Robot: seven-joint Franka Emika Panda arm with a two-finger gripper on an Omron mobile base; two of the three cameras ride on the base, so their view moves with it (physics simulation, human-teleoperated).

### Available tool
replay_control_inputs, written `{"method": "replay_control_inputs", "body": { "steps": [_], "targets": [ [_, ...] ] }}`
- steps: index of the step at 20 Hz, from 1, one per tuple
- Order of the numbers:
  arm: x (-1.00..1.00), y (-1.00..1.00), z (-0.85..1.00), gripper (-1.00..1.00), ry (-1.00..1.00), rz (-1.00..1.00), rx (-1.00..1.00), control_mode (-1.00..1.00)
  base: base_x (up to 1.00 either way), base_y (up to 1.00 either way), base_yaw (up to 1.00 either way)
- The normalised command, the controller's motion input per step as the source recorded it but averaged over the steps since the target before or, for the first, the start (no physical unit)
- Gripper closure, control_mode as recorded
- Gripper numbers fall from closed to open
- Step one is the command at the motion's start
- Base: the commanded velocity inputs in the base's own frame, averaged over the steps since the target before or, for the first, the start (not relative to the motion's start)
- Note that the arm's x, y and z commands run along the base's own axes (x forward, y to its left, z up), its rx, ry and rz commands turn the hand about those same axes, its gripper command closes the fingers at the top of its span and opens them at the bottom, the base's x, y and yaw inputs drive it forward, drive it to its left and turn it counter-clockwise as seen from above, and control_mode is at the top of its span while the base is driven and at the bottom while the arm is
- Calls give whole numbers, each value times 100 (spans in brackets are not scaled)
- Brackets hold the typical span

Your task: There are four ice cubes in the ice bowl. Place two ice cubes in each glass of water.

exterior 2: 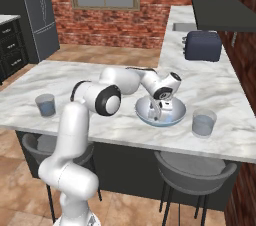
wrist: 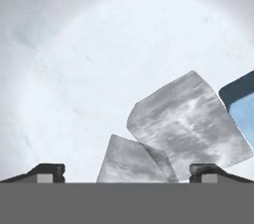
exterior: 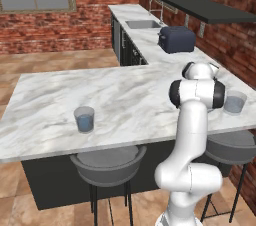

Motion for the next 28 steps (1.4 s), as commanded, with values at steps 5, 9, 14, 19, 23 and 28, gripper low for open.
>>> {"method": "replay_control_inputs", "body": {
  "steps": [5, 9, 14, 19, 23, 28],
  "targets": [
    [1, -11, -26, -100, -4, 0, 0, -100, 0, 0, 0],
    [3, 2, -10, -100, -5, 0, 0, -100, 0, 0, 0],
    [0, 0, -30, -100, 0, -5, -2, -100, 0, 0, 0],
    [0, -19, -40, -100, 0, -7, 0, -100, 0, 0, 0],
    [0, -21, -34, 100, -1, -7, 0, -100, 0, 0, 0],
    [0, -22, -38, 100, 0, -7, 0, -100, 0, 0, 0]
  ]
}}
